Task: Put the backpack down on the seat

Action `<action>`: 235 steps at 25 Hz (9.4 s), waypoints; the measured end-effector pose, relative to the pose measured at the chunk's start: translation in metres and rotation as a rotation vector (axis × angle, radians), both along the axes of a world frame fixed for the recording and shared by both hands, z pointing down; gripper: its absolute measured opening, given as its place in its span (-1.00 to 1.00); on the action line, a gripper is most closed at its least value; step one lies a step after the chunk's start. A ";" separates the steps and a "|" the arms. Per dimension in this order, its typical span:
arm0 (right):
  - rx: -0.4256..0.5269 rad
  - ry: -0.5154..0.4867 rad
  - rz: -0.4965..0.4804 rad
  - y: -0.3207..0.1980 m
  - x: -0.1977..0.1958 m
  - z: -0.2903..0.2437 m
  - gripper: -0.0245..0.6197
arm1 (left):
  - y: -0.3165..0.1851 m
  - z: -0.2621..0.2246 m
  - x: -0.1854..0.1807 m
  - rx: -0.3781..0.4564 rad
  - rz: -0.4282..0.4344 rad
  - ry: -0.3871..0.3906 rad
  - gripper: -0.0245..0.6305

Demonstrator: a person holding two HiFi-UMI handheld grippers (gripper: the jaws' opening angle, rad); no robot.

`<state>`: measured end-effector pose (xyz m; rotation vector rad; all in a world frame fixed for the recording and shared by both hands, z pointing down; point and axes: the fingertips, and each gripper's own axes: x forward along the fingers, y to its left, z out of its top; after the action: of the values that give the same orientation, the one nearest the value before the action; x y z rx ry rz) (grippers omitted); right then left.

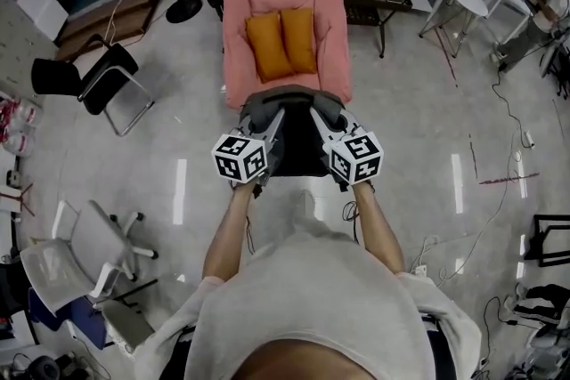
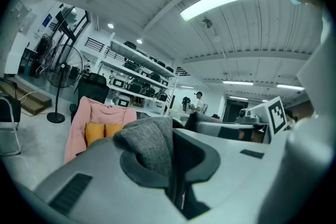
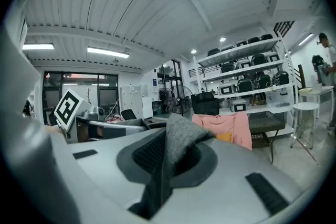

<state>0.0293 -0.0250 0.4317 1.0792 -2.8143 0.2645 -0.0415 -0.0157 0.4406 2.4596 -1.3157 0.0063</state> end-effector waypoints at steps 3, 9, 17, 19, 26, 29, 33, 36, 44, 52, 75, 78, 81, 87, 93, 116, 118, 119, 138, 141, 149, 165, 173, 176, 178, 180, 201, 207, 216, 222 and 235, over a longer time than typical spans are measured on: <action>-0.003 -0.001 -0.017 -0.042 -0.005 -0.001 -0.83 | -0.041 0.000 -0.005 -0.007 -0.016 0.003 -0.82; -0.009 -0.013 -0.043 -0.125 -0.012 -0.002 -0.83 | -0.121 -0.001 -0.011 -0.019 -0.045 0.007 -0.82; -0.021 -0.030 -0.076 -0.209 -0.022 0.003 -0.83 | -0.202 0.005 -0.021 -0.032 -0.078 0.004 -0.82; -0.025 -0.034 -0.084 -0.223 -0.024 0.007 -0.83 | -0.215 0.008 -0.022 -0.037 -0.081 0.003 -0.82; -0.057 -0.036 -0.102 -0.257 -0.034 0.023 -0.83 | -0.245 0.024 -0.032 -0.068 -0.092 0.001 -0.82; -0.071 -0.029 -0.104 -0.270 -0.041 0.028 -0.83 | -0.257 0.030 -0.039 -0.084 -0.091 0.004 -0.82; -0.084 -0.014 -0.105 -0.287 -0.054 0.038 -0.83 | -0.274 0.041 -0.051 -0.102 -0.088 0.008 -0.82; -0.096 -0.003 -0.092 -0.302 -0.067 0.047 -0.83 | -0.290 0.050 -0.064 -0.112 -0.078 0.018 -0.82; -0.147 0.012 -0.028 -0.343 -0.096 0.064 -0.83 | -0.331 0.068 -0.093 -0.161 -0.026 0.059 -0.82; -0.191 0.023 0.047 -0.378 -0.131 0.082 -0.83 | -0.367 0.087 -0.131 -0.209 0.037 0.094 -0.82; -0.274 0.026 0.023 -0.417 -0.117 0.133 -0.83 | -0.408 0.135 -0.118 -0.288 0.051 0.084 -0.82; -0.289 0.027 0.008 -0.426 -0.113 0.140 -0.83 | -0.416 0.141 -0.114 -0.303 0.038 0.089 -0.82; -0.301 0.033 -0.002 -0.433 -0.110 0.147 -0.83 | -0.420 0.148 -0.110 -0.315 0.040 0.088 -0.82; -0.324 0.037 -0.003 -0.451 -0.106 0.165 -0.83 | -0.439 0.166 -0.107 -0.329 0.038 0.082 -0.82; -0.359 0.044 0.004 -0.474 -0.106 0.188 -0.83 | -0.463 0.187 -0.108 -0.355 0.044 0.074 -0.82; -0.417 0.077 0.010 -0.549 -0.113 0.245 -0.83 | -0.537 0.242 -0.111 -0.406 0.054 0.040 -0.82; -0.420 0.077 0.008 -0.554 -0.112 0.251 -0.83 | -0.542 0.247 -0.109 -0.411 0.055 0.038 -0.82; -0.422 0.077 0.006 -0.557 -0.112 0.253 -0.83 | -0.545 0.249 -0.108 -0.413 0.055 0.035 -0.82; -0.533 0.106 -0.027 -0.595 -0.122 0.320 -0.81 | -0.594 0.299 -0.111 -0.489 0.036 -0.018 -0.82; -0.557 0.110 -0.027 -0.595 -0.125 0.330 -0.80 | -0.596 0.307 -0.112 -0.496 0.027 -0.032 -0.82; -0.595 0.138 -0.031 -0.590 -0.124 0.345 -0.67 | -0.596 0.315 -0.116 -0.509 0.018 -0.042 -0.55; -0.485 0.171 -0.012 -0.579 -0.105 0.319 0.02 | -0.558 0.305 -0.131 -0.496 -0.005 -0.078 -0.09; -0.458 0.202 0.025 -0.561 -0.087 0.315 0.02 | -0.535 0.301 -0.148 -0.476 -0.036 -0.114 -0.09; -0.435 0.198 0.038 -0.553 -0.080 0.304 -0.01 | -0.530 0.291 -0.148 -0.447 -0.040 -0.119 -0.09; -0.410 0.195 0.046 -0.548 -0.077 0.293 -0.05 | -0.527 0.280 -0.146 -0.419 -0.044 -0.122 -0.09; -0.380 0.195 0.051 -0.542 -0.073 0.279 -0.11 | -0.523 0.266 -0.144 -0.383 -0.049 -0.120 -0.09; -0.096 0.133 0.131 -0.488 -0.046 0.113 -0.89 | -0.467 0.106 -0.131 -0.093 -0.058 -0.135 -0.82; -0.063 0.104 0.143 -0.479 -0.039 0.083 -0.93 | -0.463 0.083 -0.129 -0.062 -0.051 -0.161 -0.87; -0.020 0.096 0.152 -0.483 -0.032 0.059 -0.93 | -0.472 0.053 -0.132 -0.007 -0.065 -0.167 -0.87; -0.011 0.093 0.154 -0.485 -0.034 0.051 -0.93 | -0.473 0.044 -0.137 0.001 -0.073 -0.173 -0.88; -0.005 0.097 0.138 -0.489 -0.039 0.050 -0.93 | -0.480 0.036 -0.140 0.013 -0.095 -0.166 -0.88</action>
<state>-0.0101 -0.5144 0.4812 1.2513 -2.6576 0.2254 -0.1813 -0.4954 0.4766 2.4485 -1.5050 0.1819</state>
